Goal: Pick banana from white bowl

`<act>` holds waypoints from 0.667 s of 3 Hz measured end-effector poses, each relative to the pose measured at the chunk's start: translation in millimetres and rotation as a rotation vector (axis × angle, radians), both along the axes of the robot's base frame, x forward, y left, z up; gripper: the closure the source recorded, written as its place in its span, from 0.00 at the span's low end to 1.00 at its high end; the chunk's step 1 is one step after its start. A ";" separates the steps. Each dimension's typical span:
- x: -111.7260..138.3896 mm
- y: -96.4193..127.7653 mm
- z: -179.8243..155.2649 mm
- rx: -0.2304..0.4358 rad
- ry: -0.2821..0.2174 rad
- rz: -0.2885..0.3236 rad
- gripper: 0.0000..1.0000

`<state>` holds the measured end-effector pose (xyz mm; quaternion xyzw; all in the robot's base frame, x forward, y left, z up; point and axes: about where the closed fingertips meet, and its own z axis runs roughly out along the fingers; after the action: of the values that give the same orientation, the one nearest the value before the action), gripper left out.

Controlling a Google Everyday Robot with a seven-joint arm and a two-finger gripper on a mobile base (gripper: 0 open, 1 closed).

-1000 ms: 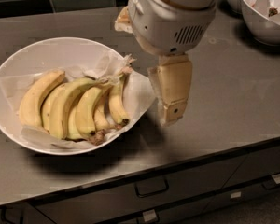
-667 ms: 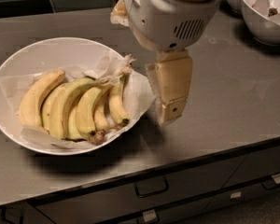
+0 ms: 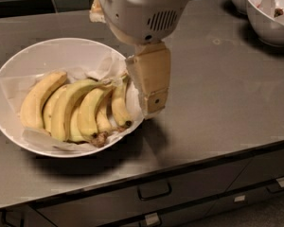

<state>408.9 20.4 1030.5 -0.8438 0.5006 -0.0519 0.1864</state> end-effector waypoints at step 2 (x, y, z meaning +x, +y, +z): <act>43.3 66.5 -21.2 -0.007 0.026 0.175 0.00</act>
Offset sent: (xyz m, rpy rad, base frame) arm 0.0702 0.0777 -0.0661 -0.0800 0.1531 0.2466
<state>452.2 86.9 1009.4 -0.8857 0.4269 -0.0263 0.1805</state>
